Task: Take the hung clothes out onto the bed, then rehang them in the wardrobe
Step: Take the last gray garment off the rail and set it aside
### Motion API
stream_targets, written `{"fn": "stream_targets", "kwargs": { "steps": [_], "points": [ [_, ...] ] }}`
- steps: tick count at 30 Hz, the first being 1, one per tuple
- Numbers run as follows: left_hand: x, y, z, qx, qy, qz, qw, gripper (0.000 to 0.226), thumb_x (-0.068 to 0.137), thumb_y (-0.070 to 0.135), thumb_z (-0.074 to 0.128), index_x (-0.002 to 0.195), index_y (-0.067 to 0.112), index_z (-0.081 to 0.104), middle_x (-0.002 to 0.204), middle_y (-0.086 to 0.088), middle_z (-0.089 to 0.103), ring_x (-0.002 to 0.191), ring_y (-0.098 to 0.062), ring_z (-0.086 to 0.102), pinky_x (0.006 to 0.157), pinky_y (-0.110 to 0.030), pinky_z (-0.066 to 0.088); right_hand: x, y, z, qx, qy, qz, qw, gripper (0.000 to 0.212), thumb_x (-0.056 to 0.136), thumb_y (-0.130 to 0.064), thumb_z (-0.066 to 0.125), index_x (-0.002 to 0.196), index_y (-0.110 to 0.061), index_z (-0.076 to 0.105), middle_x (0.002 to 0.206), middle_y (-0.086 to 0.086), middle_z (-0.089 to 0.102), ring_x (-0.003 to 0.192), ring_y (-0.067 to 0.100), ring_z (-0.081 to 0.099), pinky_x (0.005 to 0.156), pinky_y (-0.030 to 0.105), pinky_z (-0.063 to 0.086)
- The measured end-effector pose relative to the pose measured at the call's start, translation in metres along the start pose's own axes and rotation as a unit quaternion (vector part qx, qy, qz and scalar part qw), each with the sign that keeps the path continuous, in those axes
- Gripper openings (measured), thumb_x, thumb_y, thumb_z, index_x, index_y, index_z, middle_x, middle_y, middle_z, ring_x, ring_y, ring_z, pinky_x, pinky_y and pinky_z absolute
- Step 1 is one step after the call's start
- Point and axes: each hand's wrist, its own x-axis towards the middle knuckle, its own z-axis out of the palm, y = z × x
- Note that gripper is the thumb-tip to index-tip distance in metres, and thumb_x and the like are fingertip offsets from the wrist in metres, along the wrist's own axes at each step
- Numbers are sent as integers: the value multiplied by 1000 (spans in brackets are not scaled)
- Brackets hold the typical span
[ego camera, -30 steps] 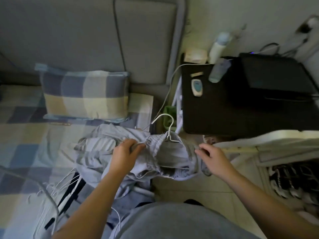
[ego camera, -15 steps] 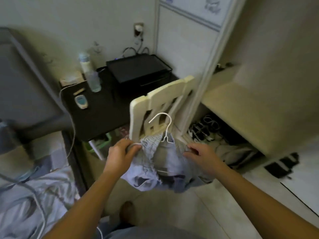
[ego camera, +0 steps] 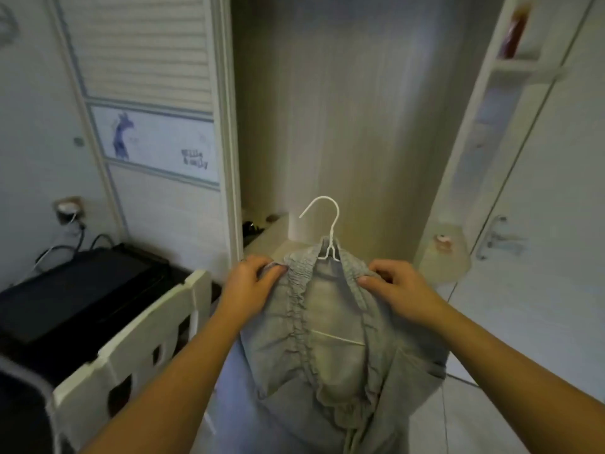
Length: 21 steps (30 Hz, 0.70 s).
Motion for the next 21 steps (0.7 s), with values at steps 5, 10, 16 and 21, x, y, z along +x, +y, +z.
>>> {"fn": "stream_targets", "kwargs": {
  "steps": [5,10,16,21],
  "points": [
    [138,31,-6,11,-4,81,997,22,83,57,56,75,39,64,71,9,61,72,-16,61,69,-37,51,79,-34,-60,38,101,21,994,33,90,-20,69,78,10,61,62,8,42,59,10,37,55,25,30],
    [260,65,-48,39,6,190,981,63,77,69,47,120,28,67,117,-2,69,108,-25,65,93,-44,52,173,-83,-100,148,194,54,968,37,81,-24,76,76,10,61,70,12,55,68,16,49,64,27,39],
    [343,111,-94,32,-44,267,962,42,93,47,59,126,22,62,127,-2,63,119,-18,57,100,-26,42,268,-138,-131,277,284,131,909,17,84,-17,59,81,-2,65,77,19,67,73,32,65,72,41,52],
    [389,139,-115,-25,-106,274,955,30,98,36,56,124,22,62,114,7,63,103,-4,58,87,-15,47,348,-170,-153,313,305,125,891,16,87,-7,51,76,-2,62,74,17,65,64,29,63,63,31,52]
  ]
}}
